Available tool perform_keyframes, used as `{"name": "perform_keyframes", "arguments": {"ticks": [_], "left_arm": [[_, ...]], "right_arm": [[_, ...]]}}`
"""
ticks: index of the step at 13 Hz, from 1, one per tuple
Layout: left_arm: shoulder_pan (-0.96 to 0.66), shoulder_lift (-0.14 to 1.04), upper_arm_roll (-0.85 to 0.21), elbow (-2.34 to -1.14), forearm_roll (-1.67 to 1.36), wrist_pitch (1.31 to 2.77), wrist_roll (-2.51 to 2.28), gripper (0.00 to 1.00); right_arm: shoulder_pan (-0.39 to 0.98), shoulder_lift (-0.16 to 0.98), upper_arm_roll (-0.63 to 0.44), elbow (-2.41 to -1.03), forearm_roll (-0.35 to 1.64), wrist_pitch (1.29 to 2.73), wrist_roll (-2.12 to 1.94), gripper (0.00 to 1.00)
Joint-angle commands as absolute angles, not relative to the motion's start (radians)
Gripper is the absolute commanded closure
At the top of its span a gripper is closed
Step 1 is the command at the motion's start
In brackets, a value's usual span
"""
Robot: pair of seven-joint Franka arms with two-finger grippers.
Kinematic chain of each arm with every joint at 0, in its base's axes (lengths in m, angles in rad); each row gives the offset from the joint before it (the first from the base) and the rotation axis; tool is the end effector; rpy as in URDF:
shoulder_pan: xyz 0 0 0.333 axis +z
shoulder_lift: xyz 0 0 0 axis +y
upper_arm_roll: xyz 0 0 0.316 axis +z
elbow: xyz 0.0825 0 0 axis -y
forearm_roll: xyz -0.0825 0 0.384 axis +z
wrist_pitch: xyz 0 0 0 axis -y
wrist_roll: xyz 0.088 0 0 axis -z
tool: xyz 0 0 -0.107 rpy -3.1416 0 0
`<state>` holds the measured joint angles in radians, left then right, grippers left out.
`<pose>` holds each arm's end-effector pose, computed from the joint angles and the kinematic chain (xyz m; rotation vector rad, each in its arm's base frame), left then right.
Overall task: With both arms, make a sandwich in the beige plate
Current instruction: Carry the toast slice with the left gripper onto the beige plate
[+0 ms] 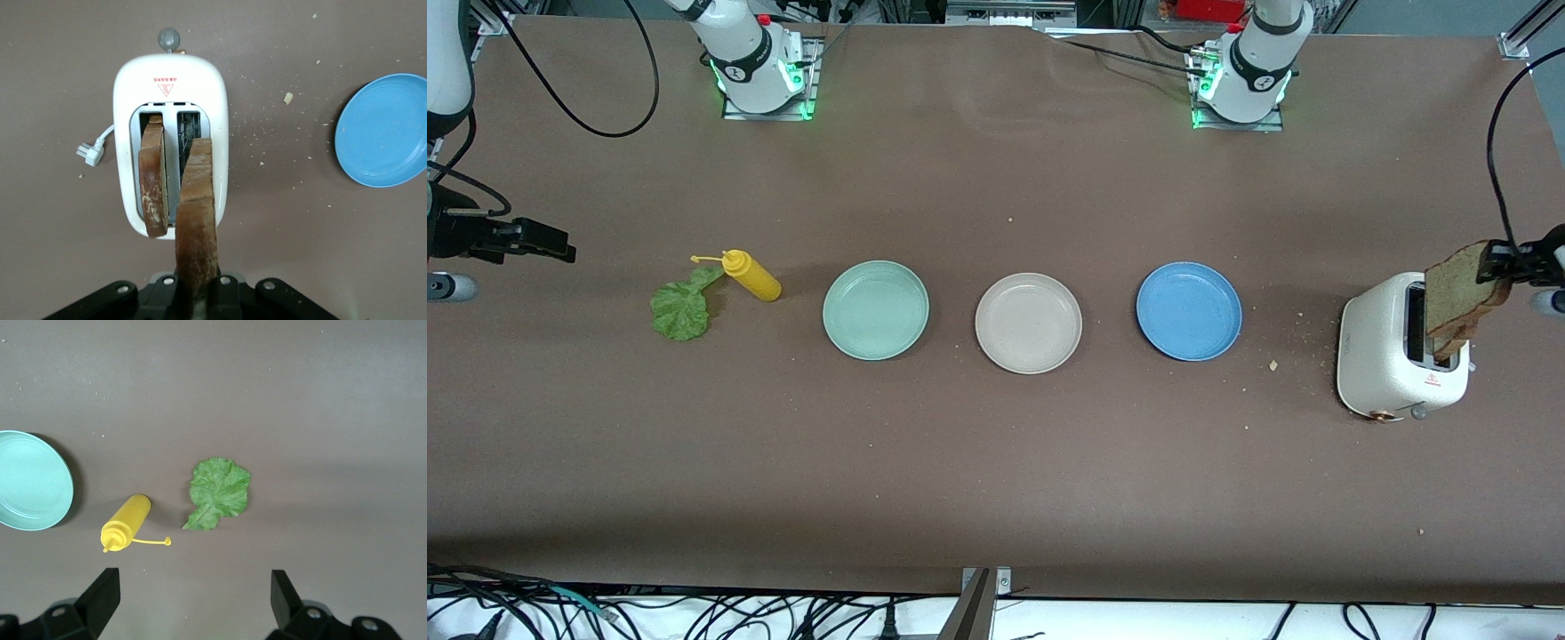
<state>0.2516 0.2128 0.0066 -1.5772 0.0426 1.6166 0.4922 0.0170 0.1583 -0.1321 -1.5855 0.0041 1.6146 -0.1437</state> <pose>0.5872 0.1593 0.5010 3.0842 -0.3714 -0.2762 0.5936 -0.0631 0.5305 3.1346 0.0446 -0.2023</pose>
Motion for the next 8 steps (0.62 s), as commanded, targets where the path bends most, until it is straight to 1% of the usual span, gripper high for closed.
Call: {"name": "perform_keyframes", "arguments": {"ticks": [1,3,5,6,8], "left_arm": [[0.209,0.218,-0.006,-1.49,0.045,1.51,0.466,1.0],[0.16,0.225,-0.012,-1.486,-0.059,1.462,0.456,1.0],[0.123,0.259,-0.014,-1.489,-0.225,1.422,0.419,1.0],[0.088,0.279,-0.014,-1.499,-0.297,1.42,0.361,1.0],[-0.01,0.355,-0.014,-1.49,-0.455,1.431,0.264,1.0]], "right_arm": [[0.015,0.135,-0.132,-1.606,0.014,1.626,-0.149,0.0],[0.015,0.135,-0.132,-1.606,0.014,1.623,-0.149,0.0],[0.015,0.135,-0.132,-1.606,0.014,1.624,-0.149,0.0],[0.015,0.135,-0.132,-1.606,0.014,1.624,-0.149,0.0],[0.015,0.135,-0.132,-1.606,0.014,1.624,-0.149,0.0]]}}
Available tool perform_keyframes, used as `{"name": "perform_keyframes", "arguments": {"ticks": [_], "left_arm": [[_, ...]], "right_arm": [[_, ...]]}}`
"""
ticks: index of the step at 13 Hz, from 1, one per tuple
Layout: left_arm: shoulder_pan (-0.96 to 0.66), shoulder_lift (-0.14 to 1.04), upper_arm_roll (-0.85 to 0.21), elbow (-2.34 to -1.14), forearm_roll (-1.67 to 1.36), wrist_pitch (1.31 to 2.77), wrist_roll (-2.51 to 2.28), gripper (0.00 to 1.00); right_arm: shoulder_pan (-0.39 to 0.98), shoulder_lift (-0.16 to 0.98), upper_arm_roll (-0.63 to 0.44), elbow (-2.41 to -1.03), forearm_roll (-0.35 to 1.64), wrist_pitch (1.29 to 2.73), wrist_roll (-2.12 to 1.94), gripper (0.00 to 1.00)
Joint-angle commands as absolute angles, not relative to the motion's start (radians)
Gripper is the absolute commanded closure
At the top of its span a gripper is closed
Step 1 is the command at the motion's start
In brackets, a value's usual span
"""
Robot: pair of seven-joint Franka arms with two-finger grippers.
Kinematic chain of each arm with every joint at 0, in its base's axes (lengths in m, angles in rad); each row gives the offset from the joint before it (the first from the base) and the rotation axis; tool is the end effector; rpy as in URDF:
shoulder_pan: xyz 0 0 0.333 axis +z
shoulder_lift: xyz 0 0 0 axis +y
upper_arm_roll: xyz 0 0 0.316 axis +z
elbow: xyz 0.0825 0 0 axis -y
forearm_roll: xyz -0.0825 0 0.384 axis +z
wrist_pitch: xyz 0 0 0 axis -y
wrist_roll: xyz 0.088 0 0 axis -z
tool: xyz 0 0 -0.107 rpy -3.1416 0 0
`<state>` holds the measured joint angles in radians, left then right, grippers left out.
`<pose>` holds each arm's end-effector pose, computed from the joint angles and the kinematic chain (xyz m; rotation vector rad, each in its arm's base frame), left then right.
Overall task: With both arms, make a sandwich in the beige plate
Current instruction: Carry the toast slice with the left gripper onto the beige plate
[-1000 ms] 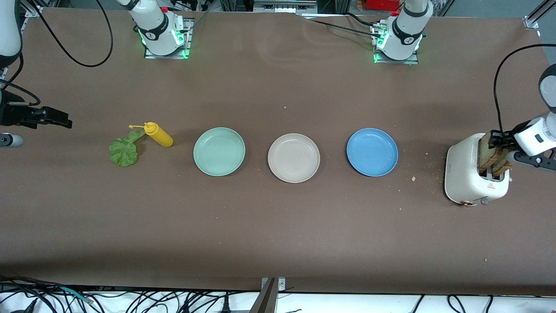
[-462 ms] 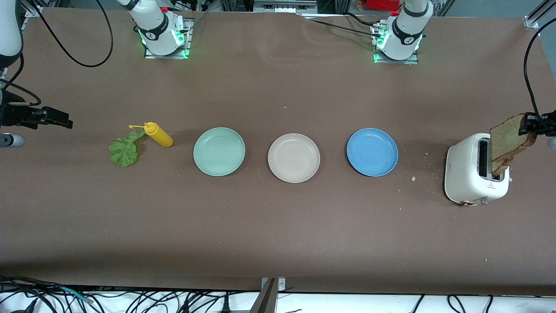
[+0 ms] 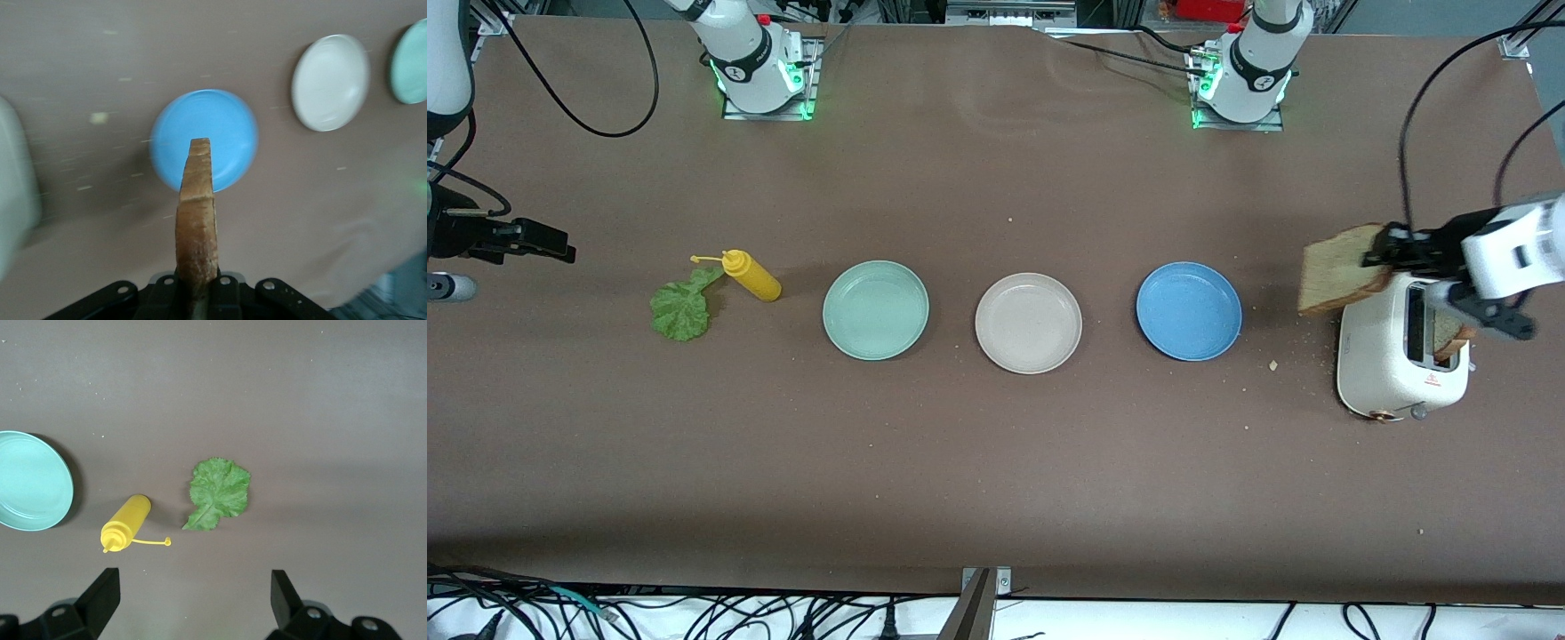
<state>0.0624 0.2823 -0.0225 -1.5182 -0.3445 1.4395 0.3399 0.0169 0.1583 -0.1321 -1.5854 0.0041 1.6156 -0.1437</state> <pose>0.6071 -0.0140 0.4822 2.6743 -0.3808 -0.3923 0.5938 -0.0632 0.5306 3.1346 0.0445 -0.2006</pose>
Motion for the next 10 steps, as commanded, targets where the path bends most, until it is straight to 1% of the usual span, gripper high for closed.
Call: {"name": "perform_keyframes", "arguments": {"ticks": [1,2,7,10], "left_arm": [[-0.04,0.403,-0.015,-1.489,-0.533,1.436,0.253,1.0],[-0.07,0.449,-0.015,-1.486,-0.605,1.445,0.262,1.0],[-0.208,0.577,-0.015,-1.488,-0.8,1.71,0.273,1.0],[-0.259,0.629,-0.015,-1.488,-0.883,1.782,0.273,1.0]], "right_arm": [[0.015,0.135,-0.132,-1.606,0.014,1.624,-0.149,0.0],[0.015,0.135,-0.132,-1.606,0.014,1.624,-0.149,0.0],[0.015,0.135,-0.132,-1.606,0.014,1.626,-0.149,0.0],[0.015,0.135,-0.13,-1.608,0.014,1.626,-0.149,0.0]]}}
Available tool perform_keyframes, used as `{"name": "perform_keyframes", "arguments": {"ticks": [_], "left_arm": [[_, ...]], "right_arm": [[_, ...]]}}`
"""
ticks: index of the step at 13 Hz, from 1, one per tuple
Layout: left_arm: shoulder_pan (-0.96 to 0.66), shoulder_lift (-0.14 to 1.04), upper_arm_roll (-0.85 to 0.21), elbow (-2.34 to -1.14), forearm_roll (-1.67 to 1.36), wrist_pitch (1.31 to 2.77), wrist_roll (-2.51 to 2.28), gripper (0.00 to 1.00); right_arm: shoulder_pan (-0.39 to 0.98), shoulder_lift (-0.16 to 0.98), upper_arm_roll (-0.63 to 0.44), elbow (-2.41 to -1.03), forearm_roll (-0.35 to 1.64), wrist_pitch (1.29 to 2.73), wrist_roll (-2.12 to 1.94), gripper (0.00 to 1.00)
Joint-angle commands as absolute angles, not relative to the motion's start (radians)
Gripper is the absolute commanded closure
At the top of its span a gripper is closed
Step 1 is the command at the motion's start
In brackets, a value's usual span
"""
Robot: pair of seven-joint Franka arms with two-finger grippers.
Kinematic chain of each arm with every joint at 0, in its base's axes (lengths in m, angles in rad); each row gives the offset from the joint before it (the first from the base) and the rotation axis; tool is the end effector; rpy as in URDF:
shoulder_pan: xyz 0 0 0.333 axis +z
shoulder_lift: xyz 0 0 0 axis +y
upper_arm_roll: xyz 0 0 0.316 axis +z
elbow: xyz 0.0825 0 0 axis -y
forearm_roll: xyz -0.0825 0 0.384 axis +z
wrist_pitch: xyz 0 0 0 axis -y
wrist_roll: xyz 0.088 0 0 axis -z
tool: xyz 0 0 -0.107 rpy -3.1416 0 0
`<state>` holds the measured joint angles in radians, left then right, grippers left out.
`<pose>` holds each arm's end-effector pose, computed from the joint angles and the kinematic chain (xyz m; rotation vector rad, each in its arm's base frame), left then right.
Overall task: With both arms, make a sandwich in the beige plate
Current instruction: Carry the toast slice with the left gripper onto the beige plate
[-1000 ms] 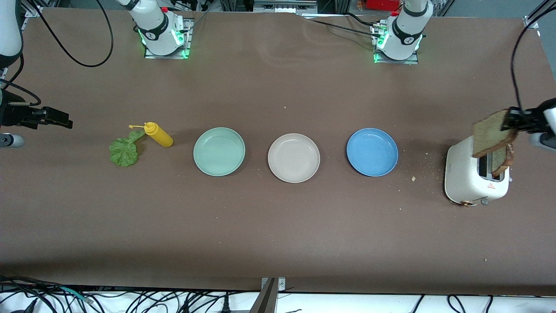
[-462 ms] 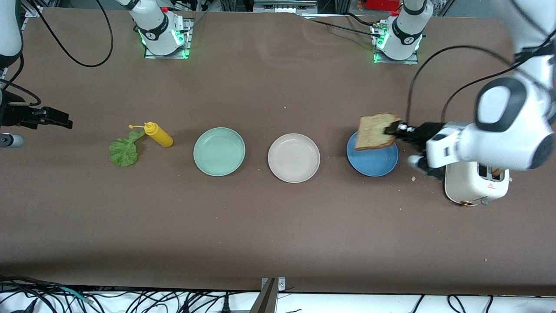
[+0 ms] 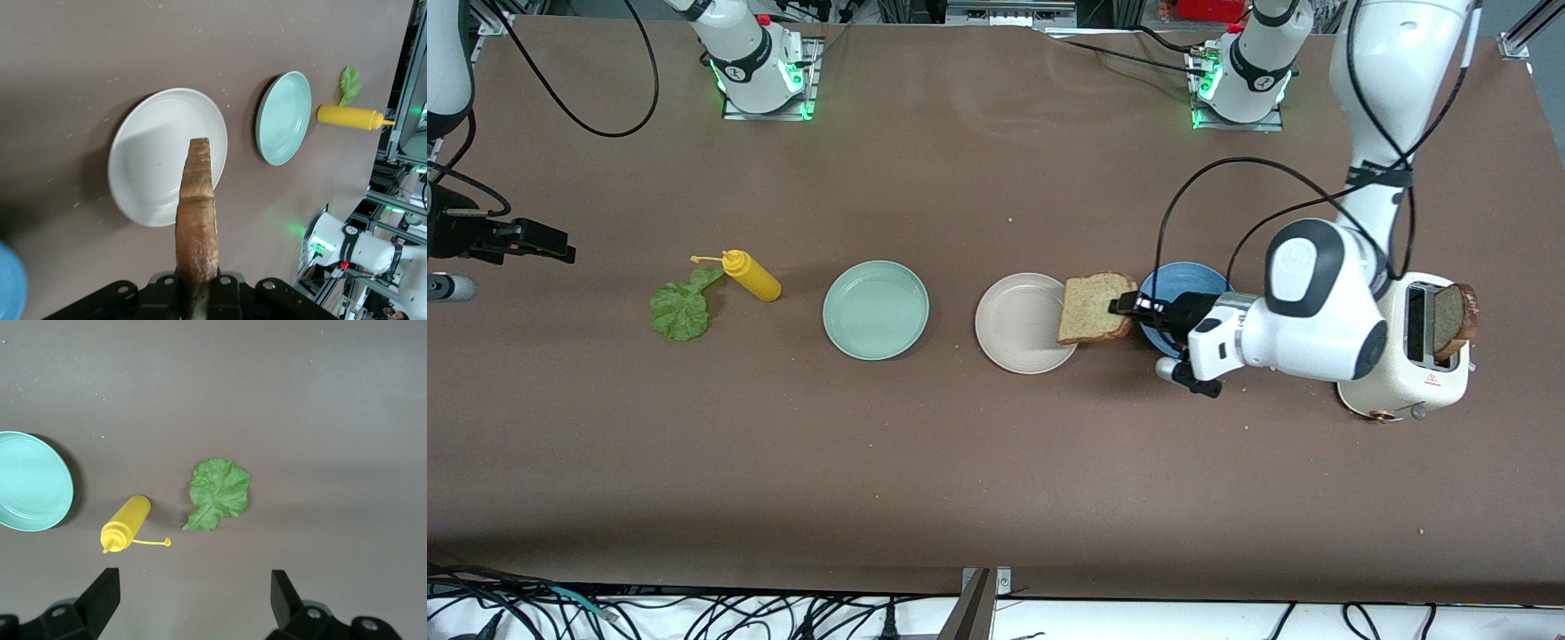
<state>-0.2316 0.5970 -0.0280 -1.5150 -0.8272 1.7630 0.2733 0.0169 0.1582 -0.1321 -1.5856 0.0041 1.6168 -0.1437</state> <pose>0.6400 -0.2340 0.3158 2.3067 -0.2465 -0.3989 0.5939 -0.0632 0.5307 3.1346 0.0445 -0.1989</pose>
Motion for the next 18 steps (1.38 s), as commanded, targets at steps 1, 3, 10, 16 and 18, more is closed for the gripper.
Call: {"name": "perform_keyframes", "arguments": {"ticks": [1,3,10,16,18], "left_arm": [[-0.279,0.65,-0.015,-1.488,-0.903,1.801,0.275,1.0],[-0.325,0.672,-0.015,-1.496,-0.931,1.879,0.273,1.0],[-0.39,0.733,-0.015,-1.505,-1.017,1.913,0.275,1.0],[-0.391,0.762,-0.015,-1.5,-1.026,1.913,0.31,0.43],[-0.391,0.765,-0.015,-1.5,-1.026,1.913,0.342,0.07]], "right_arm": [[0.015,0.135,-0.13,-1.608,0.014,1.626,-0.15,0.0],[0.015,0.135,-0.132,-1.608,0.014,1.624,-0.149,0.0],[0.015,0.135,-0.13,-1.611,0.015,1.628,-0.16,0.0],[0.017,0.138,-0.127,-1.611,0.018,1.638,-0.16,0.0],[0.015,0.135,-0.126,-1.615,0.037,1.637,-0.163,0.0]]}}
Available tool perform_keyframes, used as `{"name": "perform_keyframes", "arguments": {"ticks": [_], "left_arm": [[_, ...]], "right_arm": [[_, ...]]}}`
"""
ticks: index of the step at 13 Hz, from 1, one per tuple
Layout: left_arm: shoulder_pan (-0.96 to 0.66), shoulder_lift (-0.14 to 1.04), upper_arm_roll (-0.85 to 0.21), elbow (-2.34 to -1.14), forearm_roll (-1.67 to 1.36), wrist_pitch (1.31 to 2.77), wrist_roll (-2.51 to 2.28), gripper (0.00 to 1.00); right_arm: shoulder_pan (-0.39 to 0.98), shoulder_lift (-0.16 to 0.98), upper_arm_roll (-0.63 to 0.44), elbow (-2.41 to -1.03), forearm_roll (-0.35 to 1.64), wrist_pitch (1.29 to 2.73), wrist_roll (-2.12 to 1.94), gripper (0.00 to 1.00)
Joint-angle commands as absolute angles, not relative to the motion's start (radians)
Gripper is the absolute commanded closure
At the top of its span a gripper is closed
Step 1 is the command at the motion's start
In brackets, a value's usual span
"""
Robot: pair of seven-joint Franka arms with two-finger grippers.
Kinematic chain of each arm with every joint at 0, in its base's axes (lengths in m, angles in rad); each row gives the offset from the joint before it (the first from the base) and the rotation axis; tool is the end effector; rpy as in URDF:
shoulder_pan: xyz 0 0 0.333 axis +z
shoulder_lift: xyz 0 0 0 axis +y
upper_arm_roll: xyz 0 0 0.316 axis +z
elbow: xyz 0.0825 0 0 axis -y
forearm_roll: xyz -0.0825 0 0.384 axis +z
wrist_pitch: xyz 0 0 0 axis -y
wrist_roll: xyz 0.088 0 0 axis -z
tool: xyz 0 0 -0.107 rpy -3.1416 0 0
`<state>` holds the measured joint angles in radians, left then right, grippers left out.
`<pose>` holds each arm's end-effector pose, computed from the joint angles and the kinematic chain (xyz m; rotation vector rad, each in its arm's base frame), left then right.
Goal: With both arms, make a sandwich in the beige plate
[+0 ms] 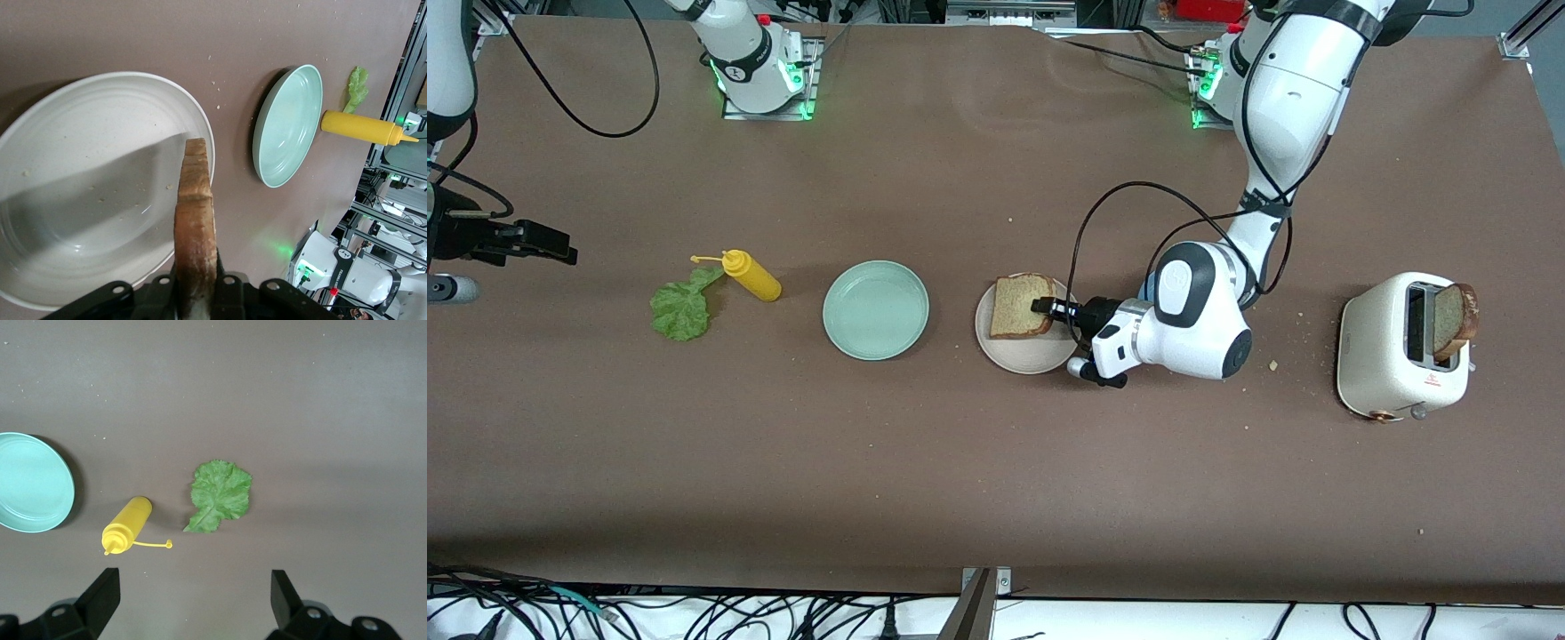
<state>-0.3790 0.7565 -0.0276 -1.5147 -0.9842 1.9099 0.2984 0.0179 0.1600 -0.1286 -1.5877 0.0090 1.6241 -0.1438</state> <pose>0.6106 -0.3247 0.2163 2.2434 -0.1910 -0.4567 0.5952 -0.0602 0.5291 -3.1312 -0.0508 0.1925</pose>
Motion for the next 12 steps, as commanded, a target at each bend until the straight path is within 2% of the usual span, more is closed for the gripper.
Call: {"name": "perform_keyframes", "arguments": {"ticks": [1,7,12], "left_arm": [[-0.391,0.765,-0.015,-1.502,-1.028,1.92,0.344,0.02],[-0.359,0.753,0.003,-1.5,-1.012,1.94,0.342,0.01],[-0.348,0.663,0.116,-1.5,-0.906,1.939,0.327,0.0]], "right_arm": [[0.015,0.133,-0.126,-1.617,0.04,1.631,-0.164,0.0],[0.014,0.081,-0.15,-1.689,0.082,1.643,-0.375,0.0],[0.014,-0.029,-0.235,-1.914,0.265,1.729,-0.781,0.0]]}}
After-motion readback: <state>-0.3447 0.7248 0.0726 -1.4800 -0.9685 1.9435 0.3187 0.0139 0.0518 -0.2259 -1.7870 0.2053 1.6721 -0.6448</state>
